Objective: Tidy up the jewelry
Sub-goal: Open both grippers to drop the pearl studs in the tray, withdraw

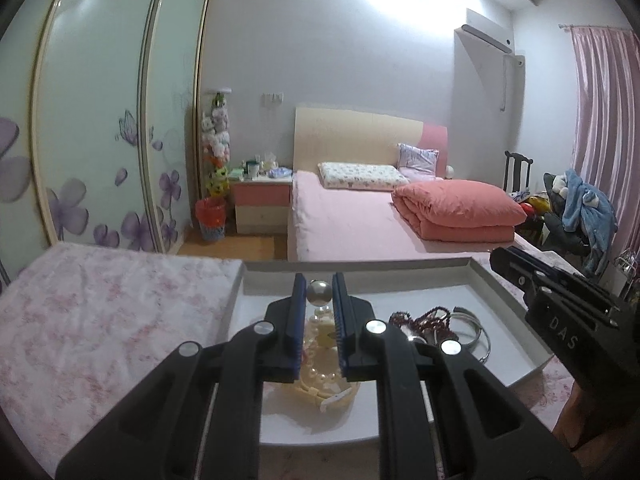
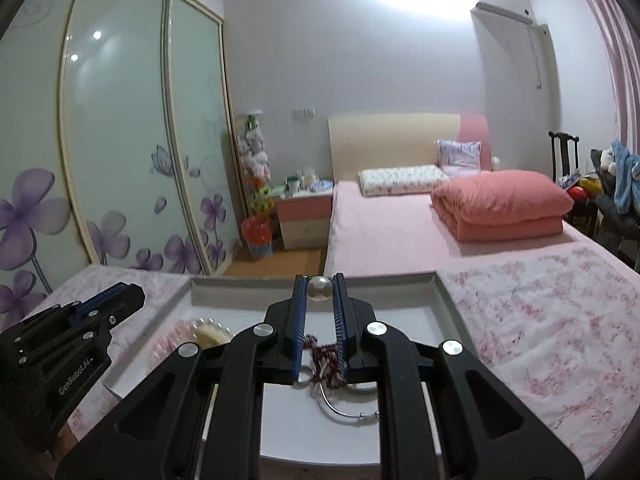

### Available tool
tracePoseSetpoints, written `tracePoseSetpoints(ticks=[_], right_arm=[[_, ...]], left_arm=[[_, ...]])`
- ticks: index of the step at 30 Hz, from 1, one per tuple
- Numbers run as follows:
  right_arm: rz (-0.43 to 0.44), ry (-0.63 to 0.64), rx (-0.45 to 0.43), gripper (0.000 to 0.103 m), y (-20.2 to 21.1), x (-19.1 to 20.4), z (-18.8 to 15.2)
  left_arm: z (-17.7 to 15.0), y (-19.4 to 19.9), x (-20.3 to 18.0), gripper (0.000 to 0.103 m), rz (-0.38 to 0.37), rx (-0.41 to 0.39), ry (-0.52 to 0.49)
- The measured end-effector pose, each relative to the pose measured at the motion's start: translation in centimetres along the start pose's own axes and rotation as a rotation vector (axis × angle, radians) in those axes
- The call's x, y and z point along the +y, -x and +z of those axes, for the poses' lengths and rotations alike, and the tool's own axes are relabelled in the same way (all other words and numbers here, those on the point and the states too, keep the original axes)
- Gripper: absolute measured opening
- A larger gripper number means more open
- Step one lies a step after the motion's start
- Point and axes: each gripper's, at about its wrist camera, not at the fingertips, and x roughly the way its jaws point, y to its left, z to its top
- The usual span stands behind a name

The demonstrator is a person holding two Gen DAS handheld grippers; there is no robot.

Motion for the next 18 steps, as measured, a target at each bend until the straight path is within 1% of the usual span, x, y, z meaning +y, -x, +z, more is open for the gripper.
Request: tracePoseSetpoints(ticks=[6, 12, 14, 16, 18], right_arm=[[0.002, 0.003, 0.044, 0.014, -1.1, 0.4, -0.2], [0.004, -0.004, 0.080, 0.015, -1.9, 0.5, -0.2], [0.010, -0.013, 0.086, 0.015, -2.0, 0.4, -0.2], [0.009, -0.020, 0.086, 0.015, -2.2, 0.1, -0.2], [0.009, -0.031, 0.088, 0.015, -2.3, -0.1, -0.1]], left_arm=[[-1.0, -1.5, -0.1, 0.014, -0.021, 0.045, -0.008], [-1.2, -2.0, -0.3, 0.015, -0.027, 0.052, -0.011], [-1.3, -2.0, -0.3, 0.019, -0.029, 0.056, -0.011], [-1.4, -2.2, -0.2, 0.028, -0.027, 0.057, -0.007], [-1.5, -2.3, 0.1, 0.030, -0.029, 0.054, -0.002]])
